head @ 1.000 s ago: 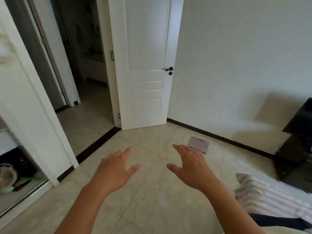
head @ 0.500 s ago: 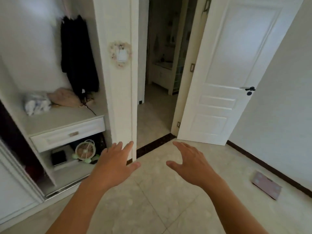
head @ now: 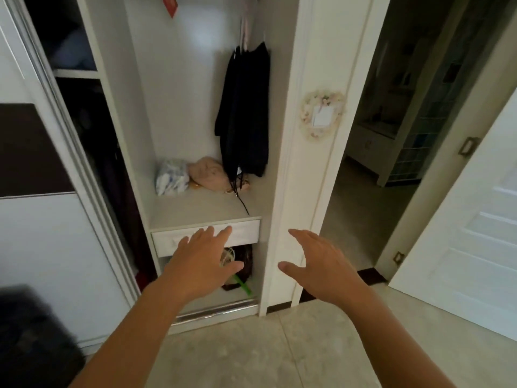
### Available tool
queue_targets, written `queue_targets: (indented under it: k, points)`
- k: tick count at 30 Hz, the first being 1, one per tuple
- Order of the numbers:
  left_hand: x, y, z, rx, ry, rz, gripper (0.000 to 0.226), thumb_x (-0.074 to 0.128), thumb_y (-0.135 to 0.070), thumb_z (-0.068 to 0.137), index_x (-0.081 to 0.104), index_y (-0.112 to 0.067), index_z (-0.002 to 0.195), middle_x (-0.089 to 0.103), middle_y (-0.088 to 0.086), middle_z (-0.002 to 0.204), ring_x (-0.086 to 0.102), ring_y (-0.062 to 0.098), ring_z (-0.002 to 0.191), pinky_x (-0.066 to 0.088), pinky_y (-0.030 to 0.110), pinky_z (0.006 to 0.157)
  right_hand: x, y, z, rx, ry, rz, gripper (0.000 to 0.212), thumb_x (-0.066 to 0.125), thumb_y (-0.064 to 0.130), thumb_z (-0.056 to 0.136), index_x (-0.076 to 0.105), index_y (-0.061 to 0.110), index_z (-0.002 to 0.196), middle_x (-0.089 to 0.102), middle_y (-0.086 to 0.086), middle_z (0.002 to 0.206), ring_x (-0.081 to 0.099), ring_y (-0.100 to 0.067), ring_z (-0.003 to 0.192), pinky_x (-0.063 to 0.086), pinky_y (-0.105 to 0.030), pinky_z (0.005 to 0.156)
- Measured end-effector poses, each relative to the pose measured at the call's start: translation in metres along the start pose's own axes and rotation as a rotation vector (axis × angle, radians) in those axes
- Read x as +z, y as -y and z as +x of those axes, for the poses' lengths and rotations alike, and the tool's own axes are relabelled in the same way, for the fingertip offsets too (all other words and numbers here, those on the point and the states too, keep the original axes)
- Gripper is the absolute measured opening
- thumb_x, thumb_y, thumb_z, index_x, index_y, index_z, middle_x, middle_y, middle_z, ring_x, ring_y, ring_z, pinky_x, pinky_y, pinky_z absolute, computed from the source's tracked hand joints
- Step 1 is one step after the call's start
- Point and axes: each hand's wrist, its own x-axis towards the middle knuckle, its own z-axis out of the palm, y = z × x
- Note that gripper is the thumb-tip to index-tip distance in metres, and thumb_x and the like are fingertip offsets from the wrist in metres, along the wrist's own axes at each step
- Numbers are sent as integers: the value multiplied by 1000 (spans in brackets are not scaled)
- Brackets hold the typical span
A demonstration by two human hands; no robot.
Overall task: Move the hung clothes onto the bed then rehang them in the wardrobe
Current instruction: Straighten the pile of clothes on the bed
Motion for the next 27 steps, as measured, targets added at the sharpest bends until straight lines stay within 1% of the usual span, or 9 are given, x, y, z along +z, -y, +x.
queue_targets:
  k: [3, 6, 10, 12, 16, 19, 20, 23, 27]
  points:
    - [-25, 17, 47, -5, -70, 45, 78, 42, -62, 94, 7, -30, 157, 18, 6, 162, 16, 24, 149, 17, 42, 120, -17, 12, 60, -80, -26, -10, 70, 54, 51, 96, 22, 27, 154, 33, 5, 156, 35, -19, 141, 30, -37, 114]
    - [-46, 33, 87, -32, -87, 57, 78, 42, -61, 95, 7, -28, 157, 17, 6, 162, 17, 23, 148, 18, 41, 120, -30, 24, 113, -127, -39, -19, 66, 55, 49, 96, 29, 24, 151, 39, 2, 152, 41, -21, 136, 35, -35, 108]
    - [-67, 56, 140, -17, -128, 62, 78, 44, -62, 93, 10, -30, 156, 20, 4, 162, 21, 23, 147, 21, 43, 118, -41, 41, 176, -184, -52, -15, 67, 55, 49, 96, 26, 25, 152, 40, 1, 150, 41, -20, 135, 36, -35, 105]
    - [-80, 67, 165, 6, -162, 37, 76, 47, -60, 94, 16, -29, 155, 24, 1, 160, 26, 21, 145, 25, 42, 117, -44, 50, 207, -188, -68, -18, 65, 56, 49, 95, 30, 25, 150, 41, 2, 148, 43, -21, 133, 38, -36, 103]
    - [-101, 90, 215, 83, -224, 13, 71, 52, -56, 93, 26, -26, 151, 39, -3, 151, 42, 18, 133, 36, 42, 109, -44, 68, 263, -176, -97, -16, 67, 59, 47, 94, 30, 26, 151, 44, 3, 146, 47, -20, 130, 40, -35, 103]
    - [-118, 110, 255, 146, -232, -43, 64, 54, -52, 93, 35, -24, 147, 44, -11, 136, 48, 10, 113, 41, 32, 93, -46, 84, 303, -169, -123, -24, 71, 60, 47, 93, 28, 26, 153, 41, 4, 150, 44, -18, 133, 38, -34, 106]
    - [-125, 117, 269, 164, -231, -53, 64, 53, -53, 93, 36, -24, 147, 45, -11, 135, 48, 9, 112, 42, 31, 93, -48, 89, 317, -160, -131, -25, 71, 60, 48, 93, 28, 26, 153, 41, 5, 151, 43, -18, 134, 38, -34, 106]
    - [-150, 135, 312, 192, -223, -52, 62, 52, -57, 91, 39, -27, 144, 50, -2, 138, 48, 17, 123, 42, 38, 102, -59, 108, 359, -125, -179, -32, 71, 60, 50, 92, 30, 27, 152, 45, 4, 148, 47, -20, 131, 44, -37, 104]
    - [-188, 149, 369, 224, -260, -54, 68, 51, -54, 95, 29, -26, 153, 38, -1, 154, 40, 19, 137, 36, 39, 111, -84, 127, 411, -94, -271, -55, 68, 61, 52, 91, 35, 27, 148, 57, -1, 134, 58, -23, 117, 51, -41, 95]
